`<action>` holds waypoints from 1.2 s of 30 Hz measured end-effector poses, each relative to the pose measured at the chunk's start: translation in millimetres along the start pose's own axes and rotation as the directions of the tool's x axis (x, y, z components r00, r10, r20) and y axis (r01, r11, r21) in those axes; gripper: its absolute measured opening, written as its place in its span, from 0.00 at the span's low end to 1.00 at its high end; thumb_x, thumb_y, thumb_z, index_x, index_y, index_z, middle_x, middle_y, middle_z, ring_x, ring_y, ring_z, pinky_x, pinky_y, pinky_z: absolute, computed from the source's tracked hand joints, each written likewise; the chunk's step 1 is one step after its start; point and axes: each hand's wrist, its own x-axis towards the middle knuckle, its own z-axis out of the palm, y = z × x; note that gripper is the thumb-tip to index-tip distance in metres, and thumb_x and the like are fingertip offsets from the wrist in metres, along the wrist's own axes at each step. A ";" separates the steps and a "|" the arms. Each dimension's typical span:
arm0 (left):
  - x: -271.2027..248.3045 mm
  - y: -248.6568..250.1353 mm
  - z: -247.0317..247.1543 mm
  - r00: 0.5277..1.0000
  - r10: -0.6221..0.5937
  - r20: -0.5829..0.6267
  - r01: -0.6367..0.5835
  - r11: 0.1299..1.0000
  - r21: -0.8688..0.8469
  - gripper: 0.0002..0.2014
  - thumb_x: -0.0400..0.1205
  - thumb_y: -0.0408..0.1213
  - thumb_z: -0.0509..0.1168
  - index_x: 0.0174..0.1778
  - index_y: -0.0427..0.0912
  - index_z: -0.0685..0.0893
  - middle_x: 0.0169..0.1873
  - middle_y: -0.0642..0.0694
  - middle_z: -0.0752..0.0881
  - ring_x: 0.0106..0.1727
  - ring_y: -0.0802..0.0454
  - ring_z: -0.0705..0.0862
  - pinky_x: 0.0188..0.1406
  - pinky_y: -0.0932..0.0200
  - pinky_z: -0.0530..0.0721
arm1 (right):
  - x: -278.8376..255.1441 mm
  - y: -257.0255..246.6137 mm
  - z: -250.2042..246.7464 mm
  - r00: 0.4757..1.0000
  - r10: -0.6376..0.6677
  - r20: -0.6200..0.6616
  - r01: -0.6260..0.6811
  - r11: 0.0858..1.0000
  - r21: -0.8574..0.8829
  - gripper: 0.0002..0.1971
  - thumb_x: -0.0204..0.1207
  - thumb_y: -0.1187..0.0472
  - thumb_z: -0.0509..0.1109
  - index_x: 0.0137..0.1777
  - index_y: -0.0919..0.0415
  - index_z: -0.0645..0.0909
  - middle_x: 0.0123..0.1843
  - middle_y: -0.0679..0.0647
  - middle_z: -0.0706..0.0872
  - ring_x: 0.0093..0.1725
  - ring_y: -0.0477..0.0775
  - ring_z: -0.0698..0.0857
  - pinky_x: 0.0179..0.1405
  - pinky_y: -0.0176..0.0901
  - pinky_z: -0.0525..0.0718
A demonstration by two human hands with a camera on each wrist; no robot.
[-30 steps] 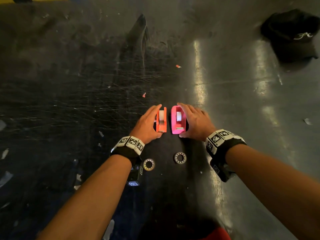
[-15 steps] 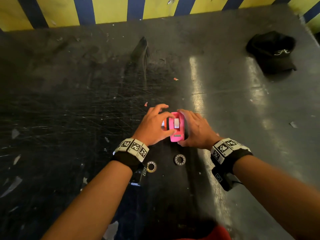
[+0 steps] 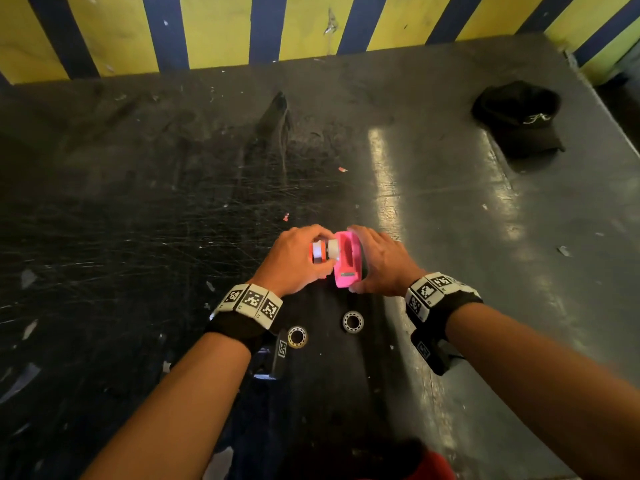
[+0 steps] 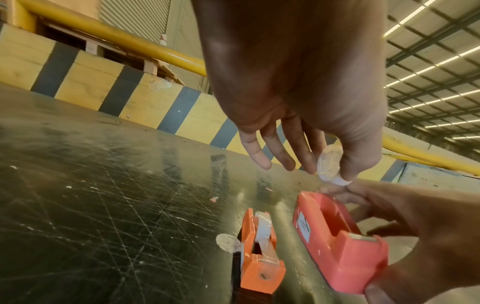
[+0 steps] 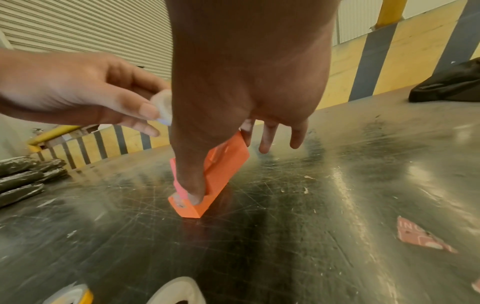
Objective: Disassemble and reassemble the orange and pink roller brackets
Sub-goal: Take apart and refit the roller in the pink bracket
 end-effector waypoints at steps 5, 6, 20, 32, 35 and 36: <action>-1.7 -13.2 -6.4 0.998 -0.062 -0.029 0.061 0.998 -0.034 0.23 0.72 0.37 0.82 0.63 0.49 0.88 0.55 0.54 0.92 0.56 0.61 0.89 0.50 0.86 0.74 | 22.9 5.2 -2.8 0.993 0.118 0.024 -0.117 0.993 -0.029 0.62 0.57 0.54 0.90 0.88 0.51 0.55 0.85 0.54 0.71 0.81 0.68 0.72 0.78 0.69 0.75; -1.5 -15.5 -6.5 0.997 -0.068 -0.029 0.067 0.997 -0.031 0.23 0.72 0.37 0.82 0.63 0.49 0.88 0.55 0.54 0.92 0.56 0.62 0.88 0.49 0.88 0.72 | 27.6 5.4 -1.7 0.992 0.124 0.027 -0.123 0.992 -0.041 0.62 0.57 0.54 0.90 0.87 0.51 0.56 0.85 0.54 0.72 0.80 0.68 0.73 0.77 0.70 0.76; 11.6 -34.9 10.6 0.991 -0.133 0.008 0.133 0.988 -0.079 0.24 0.73 0.35 0.82 0.65 0.48 0.88 0.54 0.55 0.92 0.54 0.62 0.88 0.48 0.88 0.71 | 34.2 15.8 7.9 0.987 -0.009 -0.162 0.052 0.963 0.264 0.34 0.61 0.37 0.69 0.70 0.45 0.81 0.75 0.54 0.77 0.74 0.63 0.78 0.71 0.69 0.81; -3.7 -20.6 9.1 0.992 -0.121 0.031 0.123 0.989 -0.077 0.24 0.73 0.36 0.82 0.66 0.48 0.88 0.55 0.53 0.92 0.54 0.63 0.87 0.42 0.84 0.76 | 14.5 -12.8 3.1 0.984 -0.069 -0.161 0.122 0.930 0.348 0.05 0.75 0.54 0.82 0.50 0.49 0.94 0.70 0.54 0.82 0.68 0.53 0.83 0.67 0.52 0.81; -7.8 -16.3 7.8 0.991 -0.125 0.038 0.128 0.989 -0.071 0.23 0.73 0.36 0.82 0.65 0.49 0.88 0.53 0.57 0.90 0.52 0.65 0.86 0.43 0.82 0.74 | 10.2 -16.5 1.9 0.987 -0.081 -0.139 0.128 0.917 0.378 0.03 0.75 0.56 0.82 0.47 0.49 0.92 0.70 0.54 0.82 0.69 0.54 0.82 0.71 0.53 0.79; -8.9 -15.8 8.3 0.991 -0.129 0.041 0.132 0.989 -0.072 0.23 0.73 0.35 0.82 0.64 0.49 0.88 0.52 0.57 0.89 0.51 0.66 0.85 0.44 0.82 0.74 | 8.9 -17.3 1.1 0.990 -0.079 -0.118 0.119 0.915 0.385 0.03 0.75 0.56 0.82 0.46 0.49 0.92 0.70 0.54 0.81 0.69 0.54 0.82 0.71 0.53 0.79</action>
